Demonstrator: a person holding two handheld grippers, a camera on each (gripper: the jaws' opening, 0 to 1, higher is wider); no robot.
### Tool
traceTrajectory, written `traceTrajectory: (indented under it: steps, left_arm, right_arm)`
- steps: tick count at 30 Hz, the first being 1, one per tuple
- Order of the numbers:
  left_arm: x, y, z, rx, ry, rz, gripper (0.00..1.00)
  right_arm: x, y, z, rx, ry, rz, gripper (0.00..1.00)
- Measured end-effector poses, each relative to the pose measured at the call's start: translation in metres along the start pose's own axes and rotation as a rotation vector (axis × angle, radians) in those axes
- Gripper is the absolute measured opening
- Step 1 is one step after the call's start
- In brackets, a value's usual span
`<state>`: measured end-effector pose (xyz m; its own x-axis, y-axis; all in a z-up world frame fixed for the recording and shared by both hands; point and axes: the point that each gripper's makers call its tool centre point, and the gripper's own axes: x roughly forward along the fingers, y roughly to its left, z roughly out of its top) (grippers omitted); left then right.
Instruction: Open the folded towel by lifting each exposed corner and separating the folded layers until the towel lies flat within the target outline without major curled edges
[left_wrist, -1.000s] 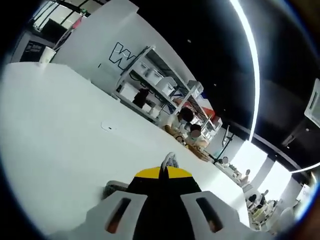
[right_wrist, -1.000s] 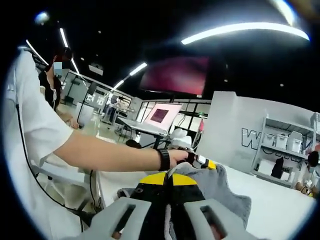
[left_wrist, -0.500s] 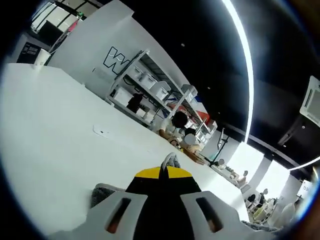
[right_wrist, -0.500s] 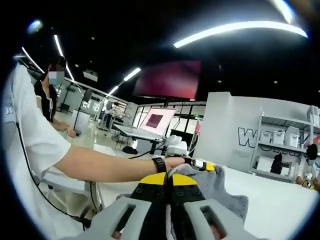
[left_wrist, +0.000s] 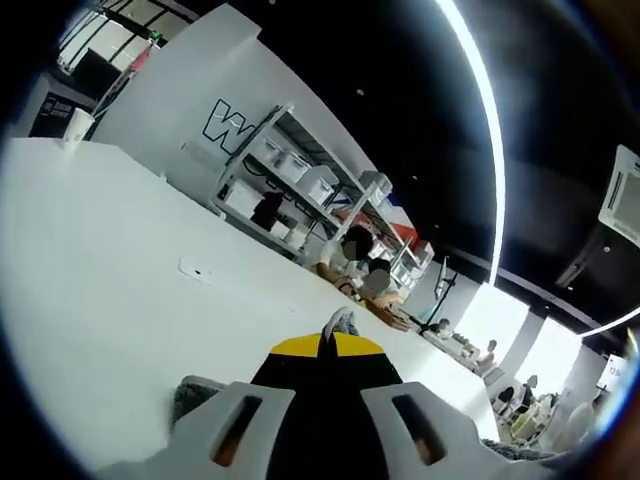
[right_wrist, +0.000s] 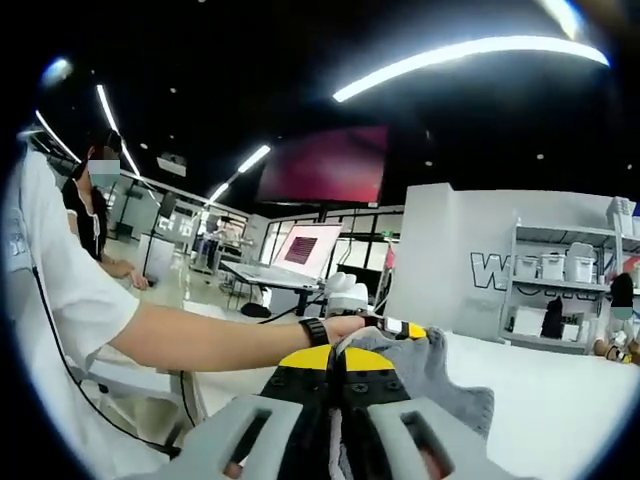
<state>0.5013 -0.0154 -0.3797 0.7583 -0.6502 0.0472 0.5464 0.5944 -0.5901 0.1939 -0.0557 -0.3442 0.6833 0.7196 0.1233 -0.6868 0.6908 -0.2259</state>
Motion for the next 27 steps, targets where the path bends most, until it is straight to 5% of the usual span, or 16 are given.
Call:
traceTrajectory:
  steps: [27]
  left_arm:
    - [0.003,-0.017,0.006,0.037,-0.004,-0.01,0.0]
  right_arm:
    - [-0.014,-0.009,-0.001,0.004,0.016,-0.01,0.0]
